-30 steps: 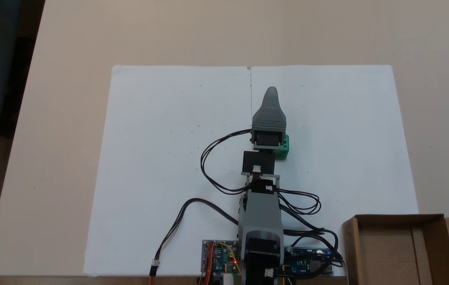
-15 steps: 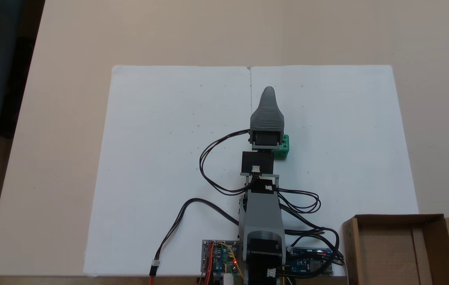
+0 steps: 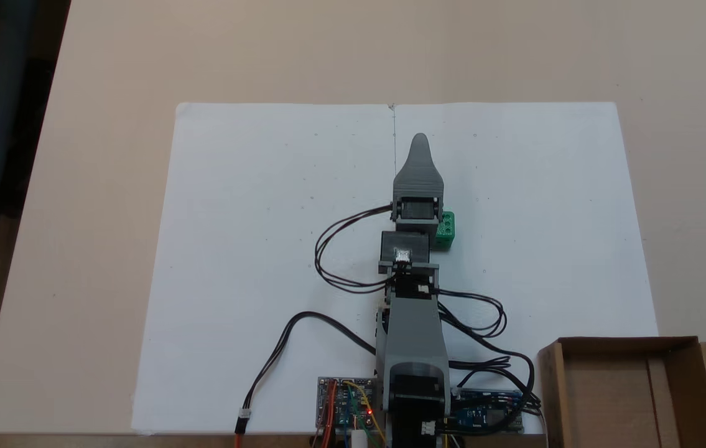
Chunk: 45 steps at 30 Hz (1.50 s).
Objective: Grasp a green dice and put it in the bin.
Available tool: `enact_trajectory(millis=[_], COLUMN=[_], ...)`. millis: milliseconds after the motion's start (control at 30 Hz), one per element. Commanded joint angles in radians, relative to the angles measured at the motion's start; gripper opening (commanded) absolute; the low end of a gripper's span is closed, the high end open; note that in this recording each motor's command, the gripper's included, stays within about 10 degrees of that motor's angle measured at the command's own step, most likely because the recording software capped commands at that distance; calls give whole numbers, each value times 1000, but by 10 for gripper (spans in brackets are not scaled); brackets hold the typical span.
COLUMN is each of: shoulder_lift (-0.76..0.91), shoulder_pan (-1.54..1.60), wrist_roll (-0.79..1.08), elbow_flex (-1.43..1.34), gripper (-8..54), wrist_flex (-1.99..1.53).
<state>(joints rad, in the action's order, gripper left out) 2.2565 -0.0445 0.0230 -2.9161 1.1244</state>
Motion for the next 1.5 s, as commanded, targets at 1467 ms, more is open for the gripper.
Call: enact_trajectory(millis=[1467], shoulder_lift=[67], shoulder_pan=[-6], wrist_roll=[170], elbow_flex=[1009], gripper=[434], wrist_flex=[-2296])
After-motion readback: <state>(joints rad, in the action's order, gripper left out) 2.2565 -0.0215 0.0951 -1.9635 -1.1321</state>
